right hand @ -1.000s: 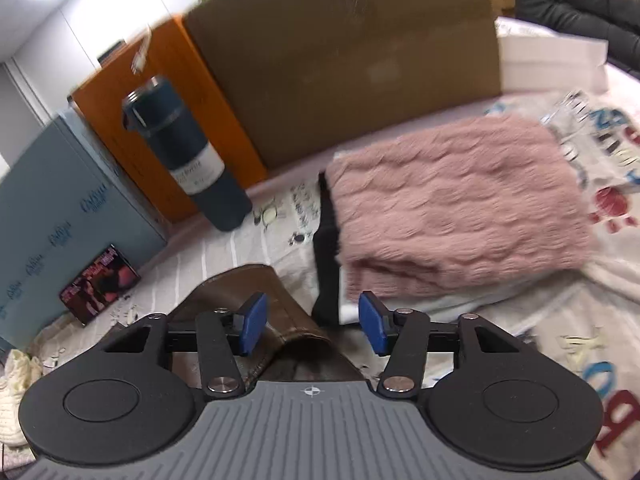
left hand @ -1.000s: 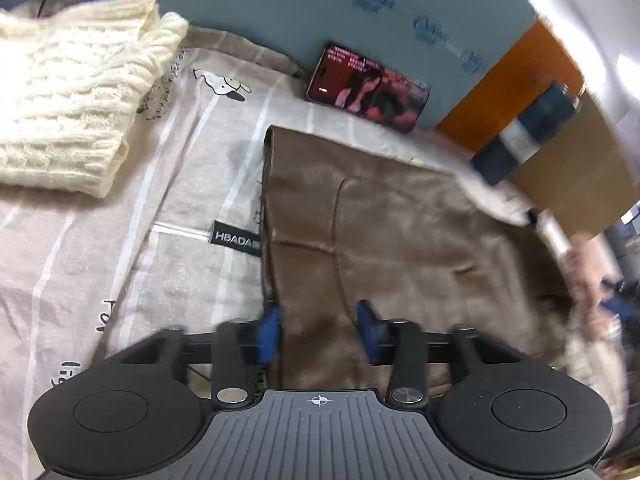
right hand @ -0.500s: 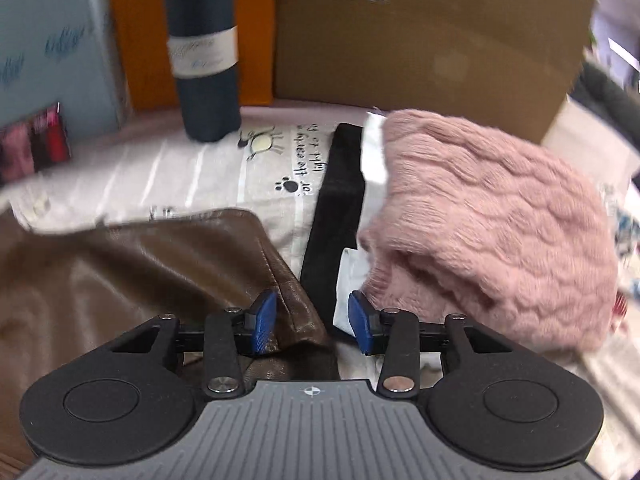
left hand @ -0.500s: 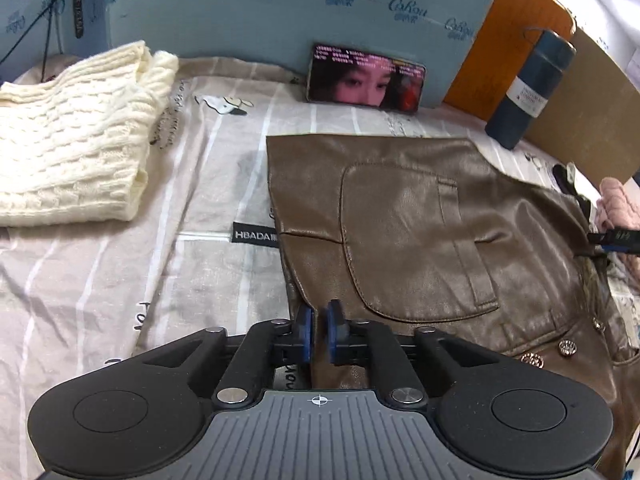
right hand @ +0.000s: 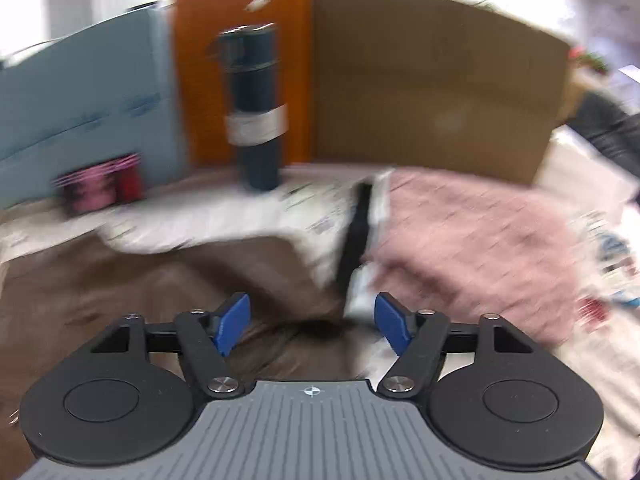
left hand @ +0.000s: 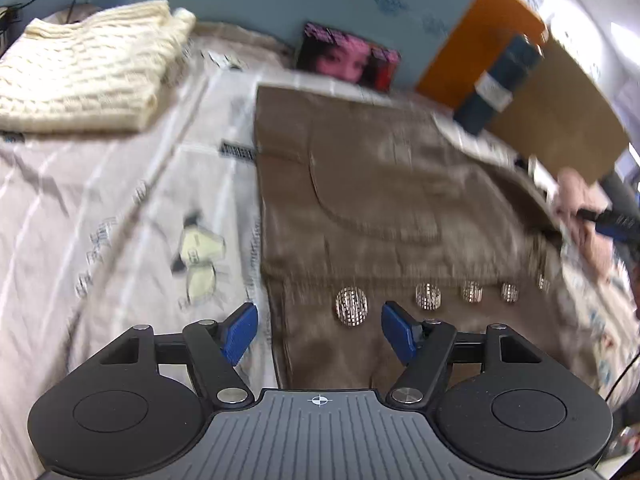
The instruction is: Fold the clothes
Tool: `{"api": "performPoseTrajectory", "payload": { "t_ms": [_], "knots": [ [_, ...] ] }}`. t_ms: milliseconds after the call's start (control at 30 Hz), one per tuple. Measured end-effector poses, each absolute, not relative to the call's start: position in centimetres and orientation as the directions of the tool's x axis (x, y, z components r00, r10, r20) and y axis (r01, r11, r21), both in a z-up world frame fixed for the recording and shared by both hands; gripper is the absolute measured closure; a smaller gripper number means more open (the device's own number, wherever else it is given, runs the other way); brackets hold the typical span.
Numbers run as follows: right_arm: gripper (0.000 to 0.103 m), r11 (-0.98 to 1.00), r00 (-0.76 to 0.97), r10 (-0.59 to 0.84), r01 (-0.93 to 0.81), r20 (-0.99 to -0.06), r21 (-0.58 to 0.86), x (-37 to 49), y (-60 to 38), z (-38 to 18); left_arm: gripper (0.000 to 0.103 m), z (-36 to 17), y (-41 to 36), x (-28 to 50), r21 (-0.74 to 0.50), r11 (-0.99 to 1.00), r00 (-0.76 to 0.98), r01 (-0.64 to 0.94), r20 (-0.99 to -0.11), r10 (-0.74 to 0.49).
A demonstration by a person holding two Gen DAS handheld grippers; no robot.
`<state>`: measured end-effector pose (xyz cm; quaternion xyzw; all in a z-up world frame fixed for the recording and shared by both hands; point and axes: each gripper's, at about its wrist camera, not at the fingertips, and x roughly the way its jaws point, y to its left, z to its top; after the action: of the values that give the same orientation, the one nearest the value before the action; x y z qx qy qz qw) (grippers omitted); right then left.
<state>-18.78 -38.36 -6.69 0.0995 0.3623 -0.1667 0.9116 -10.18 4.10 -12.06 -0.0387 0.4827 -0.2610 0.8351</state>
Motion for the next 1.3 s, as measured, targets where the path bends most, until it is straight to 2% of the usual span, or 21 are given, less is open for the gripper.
{"api": "performPoseTrajectory", "payload": {
  "t_ms": [133, 200, 233, 267, 300, 400, 567, 633, 800, 933, 967, 1133, 1200, 1267, 1300],
  "knots": [
    [0.035, 0.967, 0.662, -0.037, 0.211, -0.749, 0.139, -20.5, -35.9, -8.1, 0.035, -12.6, 2.9, -12.0, -0.223, 0.869, 0.443, 0.441, -0.788, -0.427],
    [0.035, 0.973, 0.636, 0.022, 0.164, -0.772, 0.162, -20.9, -34.8, -9.2, 0.041, -12.7, 2.5, -12.8, -0.158, 0.879, 0.488, 0.450, -0.781, -0.390],
    [0.035, 0.976, 0.623, 0.016, 0.161, -0.782, 0.148, -21.0, -34.4, -9.6, 0.064, -12.6, 2.2, -13.1, -0.118, 0.885, 0.515, 0.451, -0.775, -0.366],
    [0.035, 0.978, 0.611, 0.010, 0.158, -0.792, 0.135, -21.0, -34.0, -10.0, 0.077, -12.6, 2.0, -13.3, -0.086, 0.886, 0.533, 0.455, -0.771, -0.349],
    [0.035, 0.980, 0.598, 0.004, 0.155, -0.801, 0.121, -21.1, -33.6, -10.5, 0.077, -12.5, 1.9, -13.5, -0.069, 0.886, 0.541, 0.458, -0.770, -0.339],
    [0.035, 0.988, 0.595, 0.000, 0.126, -0.804, 0.093, -21.1, -32.7, -11.3, 0.098, -12.4, 1.8, -13.9, -0.025, 0.891, 0.569, 0.454, -0.761, -0.311],
    [0.035, 0.992, 0.622, 0.019, 0.085, -0.783, 0.091, -21.8, -32.3, -10.7, 0.100, -12.0, 1.8, -14.0, 0.050, 0.896, 0.608, 0.442, -0.750, -0.258],
    [0.031, 0.994, 0.628, 0.039, 0.057, -0.778, 0.096, -22.2, -32.1, -10.3, 0.100, -12.1, 1.7, -13.9, 0.069, 0.896, 0.610, 0.440, -0.755, -0.241],
    [0.027, 1.000, 0.593, 0.017, -0.005, -0.805, 0.018, -22.7, -30.8, -11.4, 0.087, -11.3, 1.3, -14.1, 0.101, 0.890, 0.628, 0.445, -0.744, -0.229],
    [0.025, 0.991, 0.587, -0.071, -0.052, -0.806, -0.124, -22.7, -29.6, -13.4, 0.052, -9.4, 1.5, -15.5, 0.080, 0.864, 0.642, 0.497, -0.704, -0.304],
    [0.024, 0.989, 0.596, -0.076, -0.056, -0.799, -0.135, -22.8, -29.5, -13.6, 0.047, -8.9, 1.4, -16.0, 0.067, 0.848, 0.635, 0.526, -0.695, -0.339],
    [0.024, 0.996, 0.636, -0.065, -0.012, -0.769, -0.094, -23.9, -30.1, -12.3, 0.042, -8.0, 0.0, -18.5, 0.017, 0.730, 0.523, 0.683, -0.708, -0.473],
    [0.024, 0.997, 0.648, -0.046, -0.015, -0.760, -0.073, -24.9, -30.3, -11.5, 0.035, -8.1, -0.7, -19.6, 0.004, 0.661, 0.457, 0.750, -0.727, -0.513],
    [0.024, 0.999, 0.654, -0.023, -0.021, -0.756, -0.049, -25.7, -30.3, -10.9, 0.021, -8.2, -1.4, -20.9, 0.001, 0.581, 0.386, 0.814, -0.748, -0.539],
    [0.024, 0.999, 0.654, -0.010, -0.026, -0.757, -0.036, -26.1, -30.2, -10.7, 0.020, -8.3, -1.6, -21.6, 0.010, 0.540, 0.356, 0.842, -0.762, -0.541]
  ]
}}
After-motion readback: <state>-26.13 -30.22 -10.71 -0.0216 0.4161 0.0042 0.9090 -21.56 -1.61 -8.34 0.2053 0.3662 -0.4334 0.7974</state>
